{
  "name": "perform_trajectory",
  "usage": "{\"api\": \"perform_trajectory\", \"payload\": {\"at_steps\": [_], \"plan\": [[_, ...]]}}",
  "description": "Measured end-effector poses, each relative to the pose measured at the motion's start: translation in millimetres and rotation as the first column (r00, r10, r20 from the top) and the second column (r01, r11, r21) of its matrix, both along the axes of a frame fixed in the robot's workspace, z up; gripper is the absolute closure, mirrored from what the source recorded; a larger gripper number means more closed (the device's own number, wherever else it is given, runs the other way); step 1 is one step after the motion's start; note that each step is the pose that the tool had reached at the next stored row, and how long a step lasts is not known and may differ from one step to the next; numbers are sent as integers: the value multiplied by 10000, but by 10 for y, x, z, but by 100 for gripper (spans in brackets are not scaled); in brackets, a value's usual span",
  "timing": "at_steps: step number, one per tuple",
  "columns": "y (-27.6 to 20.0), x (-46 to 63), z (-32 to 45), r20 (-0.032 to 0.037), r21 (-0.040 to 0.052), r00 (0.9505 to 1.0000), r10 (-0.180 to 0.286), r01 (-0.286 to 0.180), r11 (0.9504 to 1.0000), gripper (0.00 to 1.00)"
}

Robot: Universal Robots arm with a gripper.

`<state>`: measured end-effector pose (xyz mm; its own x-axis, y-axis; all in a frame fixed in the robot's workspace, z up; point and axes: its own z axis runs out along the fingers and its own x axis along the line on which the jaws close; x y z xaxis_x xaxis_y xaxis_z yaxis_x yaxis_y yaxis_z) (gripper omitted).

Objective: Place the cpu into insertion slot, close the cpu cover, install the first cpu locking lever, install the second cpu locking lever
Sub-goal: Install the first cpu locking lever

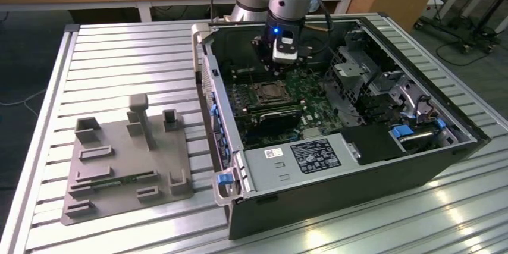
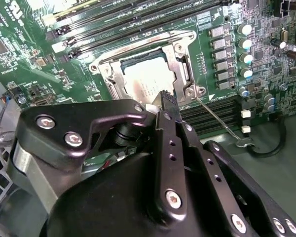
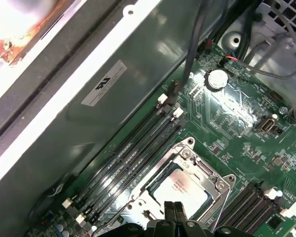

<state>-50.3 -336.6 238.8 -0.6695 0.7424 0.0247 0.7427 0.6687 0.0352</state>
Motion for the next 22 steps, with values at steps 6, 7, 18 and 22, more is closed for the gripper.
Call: {"api": "perform_trajectory", "payload": {"at_steps": [6,7,18,22], "plan": [[0,0,0,-1,0,10000,23,-23,10000,89],[0,0,0,0,0,10000,24,-24,10000,89],[0,0,0,-1,-1,9994,349,-349,9994,89],[0,0,0,0,0,9944,1057,-1057,9944,89]]}}
